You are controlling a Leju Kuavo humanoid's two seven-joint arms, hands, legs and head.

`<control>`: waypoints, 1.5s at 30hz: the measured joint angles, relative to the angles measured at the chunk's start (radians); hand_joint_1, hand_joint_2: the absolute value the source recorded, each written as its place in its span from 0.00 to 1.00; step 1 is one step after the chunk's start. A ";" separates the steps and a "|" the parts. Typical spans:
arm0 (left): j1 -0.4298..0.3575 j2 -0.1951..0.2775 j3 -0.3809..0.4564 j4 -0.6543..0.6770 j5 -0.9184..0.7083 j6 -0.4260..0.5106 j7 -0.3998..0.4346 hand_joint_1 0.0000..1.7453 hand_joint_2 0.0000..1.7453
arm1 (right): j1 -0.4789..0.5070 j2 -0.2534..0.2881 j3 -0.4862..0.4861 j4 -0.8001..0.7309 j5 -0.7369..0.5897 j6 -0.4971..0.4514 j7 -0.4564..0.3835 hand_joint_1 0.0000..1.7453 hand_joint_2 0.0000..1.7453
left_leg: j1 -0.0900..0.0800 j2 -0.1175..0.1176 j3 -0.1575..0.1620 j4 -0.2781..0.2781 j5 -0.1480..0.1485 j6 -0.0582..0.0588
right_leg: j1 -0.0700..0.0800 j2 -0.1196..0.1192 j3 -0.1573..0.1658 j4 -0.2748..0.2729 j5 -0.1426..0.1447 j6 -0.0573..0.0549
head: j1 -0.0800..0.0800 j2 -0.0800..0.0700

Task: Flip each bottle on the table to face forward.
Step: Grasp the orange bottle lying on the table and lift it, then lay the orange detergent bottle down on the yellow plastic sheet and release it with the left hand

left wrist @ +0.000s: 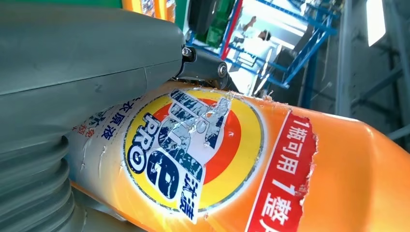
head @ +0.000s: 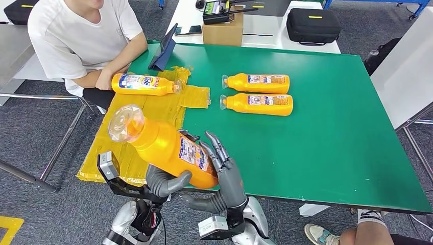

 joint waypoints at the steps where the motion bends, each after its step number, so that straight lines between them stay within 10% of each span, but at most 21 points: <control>1: -0.001 -0.001 0.003 0.000 0.002 0.011 0.002 1.00 1.00 | 0.011 0.001 0.000 -0.023 -0.003 -0.035 -0.001 0.00 0.00 | 0.000 0.000 0.000 0.000 0.000 0.000 | 0.000 0.000 0.000 0.000 0.000 0.000 | 0.000 0.000; 17: -0.152 0.046 0.158 0.162 -0.496 0.427 -0.093 1.00 1.00 | 0.059 0.030 -0.014 -0.281 0.060 -0.169 -0.005 0.00 0.00 | 0.000 0.000 0.000 0.000 0.001 -0.001 | 0.000 0.000 0.000 0.001 0.000 0.000 | 0.000 0.000; 24: -0.219 0.075 0.151 0.305 -1.031 0.695 -0.073 1.00 1.00 | 0.055 0.029 -0.013 -0.313 0.027 -0.169 -0.005 0.00 0.00 | 0.000 0.000 0.000 0.000 0.001 -0.001 | 0.000 0.000 0.000 0.000 0.000 0.000 | 0.000 0.000; 45: -0.576 0.170 0.058 0.960 -1.502 0.664 0.130 1.00 1.00 | -0.021 -0.020 0.083 -0.281 -0.286 -0.153 -0.005 0.00 0.00 | 0.000 0.000 0.000 0.000 0.002 0.000 | 0.000 0.000 0.001 0.001 0.001 0.000 | 0.000 0.000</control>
